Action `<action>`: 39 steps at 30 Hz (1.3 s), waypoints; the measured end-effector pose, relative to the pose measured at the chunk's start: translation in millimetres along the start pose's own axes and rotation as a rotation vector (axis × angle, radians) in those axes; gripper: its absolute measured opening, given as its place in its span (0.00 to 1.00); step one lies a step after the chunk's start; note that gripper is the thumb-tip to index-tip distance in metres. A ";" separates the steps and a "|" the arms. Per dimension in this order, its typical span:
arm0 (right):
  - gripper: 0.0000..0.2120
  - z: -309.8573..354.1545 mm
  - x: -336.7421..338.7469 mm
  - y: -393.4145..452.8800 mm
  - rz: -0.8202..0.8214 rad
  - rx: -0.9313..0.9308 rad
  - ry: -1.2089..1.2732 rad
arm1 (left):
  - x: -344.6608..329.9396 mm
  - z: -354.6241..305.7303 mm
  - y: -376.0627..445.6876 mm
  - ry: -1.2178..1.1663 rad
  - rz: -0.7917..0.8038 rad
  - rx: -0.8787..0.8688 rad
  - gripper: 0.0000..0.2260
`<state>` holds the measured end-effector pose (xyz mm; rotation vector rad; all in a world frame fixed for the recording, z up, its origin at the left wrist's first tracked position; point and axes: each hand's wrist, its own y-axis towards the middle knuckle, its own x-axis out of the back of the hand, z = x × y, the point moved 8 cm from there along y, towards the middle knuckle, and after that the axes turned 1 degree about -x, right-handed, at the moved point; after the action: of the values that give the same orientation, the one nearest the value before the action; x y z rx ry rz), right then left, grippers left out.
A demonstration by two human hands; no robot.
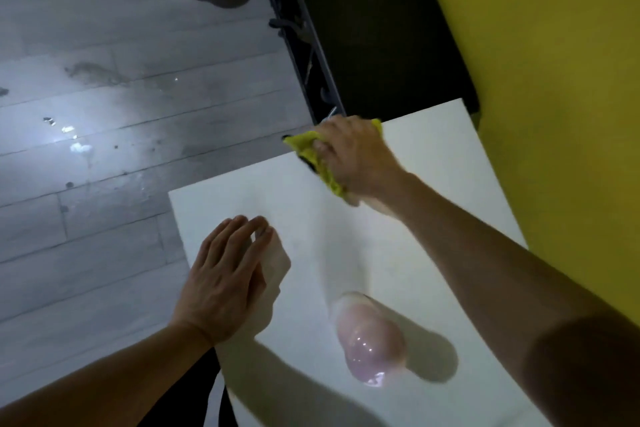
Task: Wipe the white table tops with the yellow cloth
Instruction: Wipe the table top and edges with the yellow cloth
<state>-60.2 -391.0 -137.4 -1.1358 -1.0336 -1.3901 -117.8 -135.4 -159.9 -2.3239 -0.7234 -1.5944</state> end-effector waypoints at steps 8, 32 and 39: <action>0.21 -83.1 20.2 -11.8 -0.050 -0.332 -0.092 | -4.4 1.9 1.1 0.011 0.083 0.063 0.26; 0.18 -86.3 21.8 -20.7 -0.160 -0.339 -0.035 | -15.3 -84.1 112.4 0.036 0.110 -0.337 0.25; 0.20 -86.7 19.6 -21.9 -0.092 -0.200 -0.017 | -46.8 -114.7 141.1 0.030 0.197 -0.421 0.26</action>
<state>-91.9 -476.8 -134.6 -1.2602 -0.9858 -1.5871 -150.6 -319.8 -147.2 -2.5448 -0.1490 -1.8228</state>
